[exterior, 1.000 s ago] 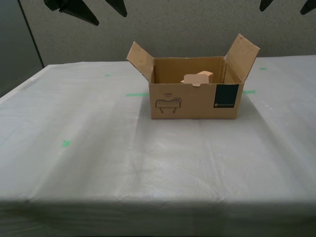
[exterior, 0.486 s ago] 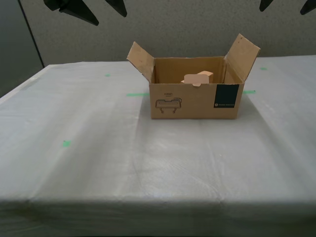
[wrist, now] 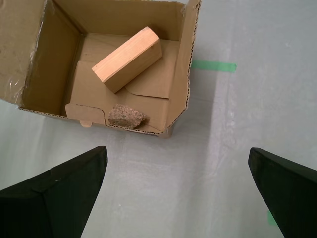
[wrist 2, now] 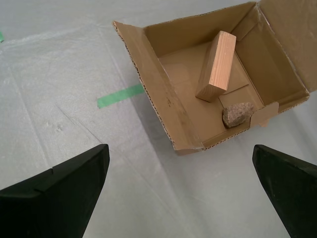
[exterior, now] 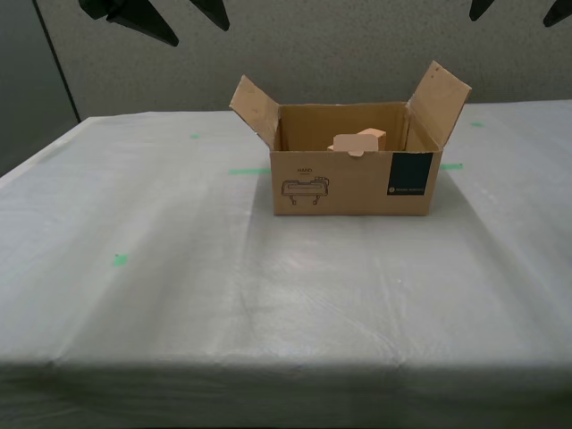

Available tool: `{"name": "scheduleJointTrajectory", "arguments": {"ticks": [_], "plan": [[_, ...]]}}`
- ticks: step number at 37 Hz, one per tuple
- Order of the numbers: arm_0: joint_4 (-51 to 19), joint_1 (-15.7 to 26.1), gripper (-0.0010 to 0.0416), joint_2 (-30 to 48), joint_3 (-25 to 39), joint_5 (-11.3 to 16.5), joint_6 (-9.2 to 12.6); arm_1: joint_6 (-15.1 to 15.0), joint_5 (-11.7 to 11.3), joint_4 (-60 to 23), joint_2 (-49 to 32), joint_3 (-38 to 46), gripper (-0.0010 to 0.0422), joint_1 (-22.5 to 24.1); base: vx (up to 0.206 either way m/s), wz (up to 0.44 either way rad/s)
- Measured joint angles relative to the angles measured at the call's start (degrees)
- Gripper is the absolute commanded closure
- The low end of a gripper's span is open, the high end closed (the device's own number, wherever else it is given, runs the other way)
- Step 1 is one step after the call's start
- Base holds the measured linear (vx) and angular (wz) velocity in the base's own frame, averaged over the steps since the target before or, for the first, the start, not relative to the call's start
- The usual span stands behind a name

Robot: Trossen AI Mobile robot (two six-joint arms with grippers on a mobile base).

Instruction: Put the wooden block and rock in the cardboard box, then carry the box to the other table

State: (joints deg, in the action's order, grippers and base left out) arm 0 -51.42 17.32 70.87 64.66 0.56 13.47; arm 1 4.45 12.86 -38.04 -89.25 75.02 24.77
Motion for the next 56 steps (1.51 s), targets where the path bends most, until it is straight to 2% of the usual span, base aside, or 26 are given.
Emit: {"name": "scheduleJointTrajectory", "arguments": {"ticks": [56], "plan": [[0.0,0.0,0.0007,0.0,0.0,0.0,0.0,0.0,0.0,0.0,0.0,0.0,0.0016,0.0,0.000,0.000]]}}
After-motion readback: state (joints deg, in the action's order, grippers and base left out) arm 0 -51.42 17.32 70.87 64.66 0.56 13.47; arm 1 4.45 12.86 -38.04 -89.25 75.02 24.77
